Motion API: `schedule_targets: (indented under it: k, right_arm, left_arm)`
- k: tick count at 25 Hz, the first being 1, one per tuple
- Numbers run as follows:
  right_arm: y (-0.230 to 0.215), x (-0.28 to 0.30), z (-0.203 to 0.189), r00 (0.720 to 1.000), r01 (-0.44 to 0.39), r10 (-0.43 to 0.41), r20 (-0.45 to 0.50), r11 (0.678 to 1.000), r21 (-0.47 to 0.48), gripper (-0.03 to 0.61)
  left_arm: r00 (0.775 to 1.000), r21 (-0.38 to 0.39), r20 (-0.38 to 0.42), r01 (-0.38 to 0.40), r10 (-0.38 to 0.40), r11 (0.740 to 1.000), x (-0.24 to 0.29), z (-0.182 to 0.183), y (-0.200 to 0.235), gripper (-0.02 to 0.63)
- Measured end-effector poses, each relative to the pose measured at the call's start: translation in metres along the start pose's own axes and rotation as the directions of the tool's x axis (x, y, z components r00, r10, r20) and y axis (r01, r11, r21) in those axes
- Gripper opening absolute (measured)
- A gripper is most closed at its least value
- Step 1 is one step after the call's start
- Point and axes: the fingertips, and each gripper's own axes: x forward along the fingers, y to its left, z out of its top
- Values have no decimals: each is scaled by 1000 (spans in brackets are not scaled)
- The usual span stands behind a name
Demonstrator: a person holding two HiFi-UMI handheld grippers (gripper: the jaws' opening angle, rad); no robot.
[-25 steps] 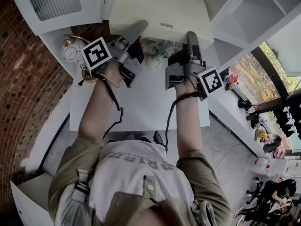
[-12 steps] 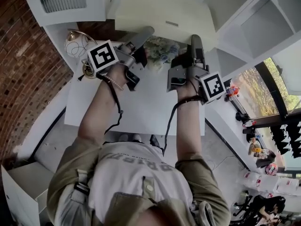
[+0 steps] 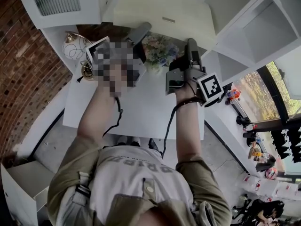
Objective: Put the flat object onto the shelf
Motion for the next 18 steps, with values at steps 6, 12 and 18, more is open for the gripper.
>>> schedule_targets:
  k: [6, 12, 18]
  right_arm:
    - [-6, 13, 2, 1000, 16, -16, -9, 999, 34, 199]
    - [-15, 26, 3, 998, 65, -62, -26, 993, 99, 199]
    - [-22, 32, 8, 993, 116, -114, -29, 987, 110, 219]
  left_arm:
    - [1000, -27, 23, -7, 8, 1000, 11, 6, 7, 322]
    - [999, -62, 37, -15, 17, 998, 23, 9, 12, 316]
    - [999, -45, 19, -25, 26, 999, 29, 6, 13, 316]
